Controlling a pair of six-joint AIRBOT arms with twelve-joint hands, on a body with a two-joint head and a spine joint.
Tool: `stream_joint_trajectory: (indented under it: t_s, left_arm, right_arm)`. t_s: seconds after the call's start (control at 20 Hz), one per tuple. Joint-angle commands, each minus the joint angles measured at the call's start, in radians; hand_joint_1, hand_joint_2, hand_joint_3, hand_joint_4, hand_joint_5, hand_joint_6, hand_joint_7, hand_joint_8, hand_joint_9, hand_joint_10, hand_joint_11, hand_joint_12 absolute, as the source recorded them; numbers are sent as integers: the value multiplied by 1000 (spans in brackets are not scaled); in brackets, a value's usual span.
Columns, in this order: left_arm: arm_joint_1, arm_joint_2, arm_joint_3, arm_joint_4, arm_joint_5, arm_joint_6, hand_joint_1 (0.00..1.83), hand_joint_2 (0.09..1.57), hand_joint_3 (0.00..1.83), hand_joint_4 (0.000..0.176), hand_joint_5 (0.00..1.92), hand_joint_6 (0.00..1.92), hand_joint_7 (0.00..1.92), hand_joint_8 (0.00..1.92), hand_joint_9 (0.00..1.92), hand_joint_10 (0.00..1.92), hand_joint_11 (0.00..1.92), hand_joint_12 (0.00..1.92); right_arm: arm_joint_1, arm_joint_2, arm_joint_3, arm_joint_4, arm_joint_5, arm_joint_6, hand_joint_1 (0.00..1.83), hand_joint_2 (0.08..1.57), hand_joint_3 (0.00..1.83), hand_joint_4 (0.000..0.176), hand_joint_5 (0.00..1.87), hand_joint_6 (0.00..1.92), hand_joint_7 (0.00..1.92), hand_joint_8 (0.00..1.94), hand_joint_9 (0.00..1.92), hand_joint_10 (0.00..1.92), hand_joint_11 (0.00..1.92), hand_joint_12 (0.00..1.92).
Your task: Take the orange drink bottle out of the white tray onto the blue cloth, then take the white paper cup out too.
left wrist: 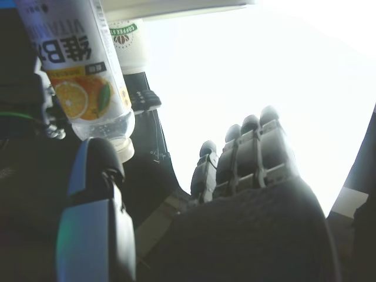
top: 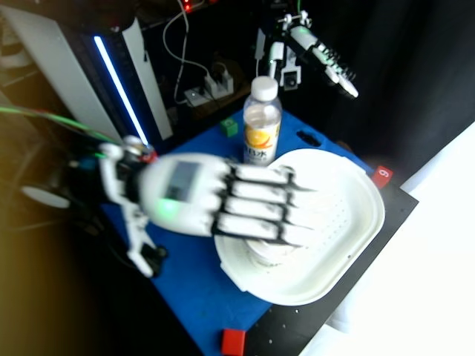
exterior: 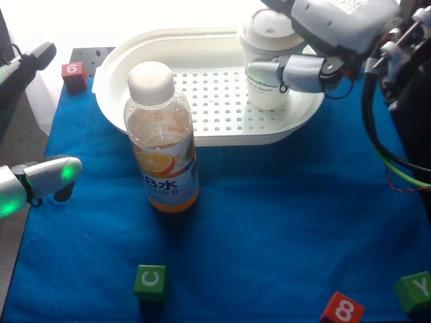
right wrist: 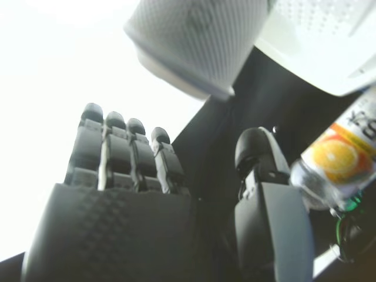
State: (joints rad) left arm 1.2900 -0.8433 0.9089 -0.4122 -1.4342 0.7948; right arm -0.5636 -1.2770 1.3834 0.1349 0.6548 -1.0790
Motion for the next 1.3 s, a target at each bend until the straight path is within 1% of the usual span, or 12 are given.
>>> stream_joint_trajectory:
  t_s: [0.0,0.1,0.4,0.45,0.5,0.6,0.65,0.75,0.85,0.9,1.1,1.25]
  left_arm:
    - [-6,2,1,5,-131,-3,621,1048,0,163,0,0,0,0,0,0,53,38]
    - [-6,1,1,5,-128,-3,632,1061,4,137,2,1,0,0,0,0,31,38]
    - [-6,-6,3,10,-122,-3,648,1107,4,151,0,0,0,0,0,0,0,259]
    - [-6,-6,3,10,-123,-3,631,1100,1,162,2,1,0,0,0,0,0,261]
    - [-5,-6,2,9,-123,-3,631,1100,1,162,2,1,0,0,0,0,0,261]
    - [-3,-7,2,8,-125,-4,617,1095,0,166,0,0,0,0,0,0,0,288]
    - [-3,-7,2,8,-125,-4,617,1095,0,166,0,0,0,0,0,0,0,288]
    - [-3,-8,3,7,-125,-4,619,1102,3,153,0,0,0,0,0,0,0,355]
    - [-3,-11,3,6,-125,-4,609,1104,3,145,0,0,0,0,0,0,0,356]
    - [-2,-12,4,5,-125,-4,606,1110,2,152,0,0,0,0,0,0,0,308]
    - [-2,-14,5,3,-125,-4,594,1103,0,158,0,0,0,0,0,0,0,303]
    - [-1,-16,5,1,-128,-4,623,1104,1,146,0,0,0,0,0,0,0,299]
  right_arm:
    - [21,-7,13,0,90,-3,603,1150,0,37,0,0,0,0,0,0,0,0]
    - [25,-34,51,9,53,-3,632,1129,0,26,0,0,0,0,0,0,0,0]
    - [25,-82,122,37,-22,-3,633,1112,0,0,0,0,0,0,0,0,0,0]
    - [25,-82,123,40,-24,-3,717,1129,0,0,99,16,44,7,123,28,0,687]
    - [25,-82,123,40,-25,-3,717,1129,0,0,99,16,44,7,123,28,0,687]
    - [25,-82,122,40,-25,-3,825,1176,0,0,343,143,344,30,290,346,0,1466]
    - [25,-82,122,40,-25,-3,825,1176,0,0,343,143,344,30,290,346,0,1466]
    - [25,-82,117,40,-25,-3,871,1190,0,0,247,543,449,107,151,997,0,1703]
    - [25,-82,112,40,-24,-3,910,1192,0,0,115,977,429,220,145,1115,30,1733]
    - [25,-82,109,40,-24,-3,896,1192,0,0,107,1129,345,615,161,1253,94,1793]
    - [28,-70,85,37,-7,-3,896,1197,0,0,90,1173,204,1031,152,1451,172,1885]
    - [38,-33,39,9,38,-3,840,1206,3,0,34,1228,172,1001,80,1434,24,1910]
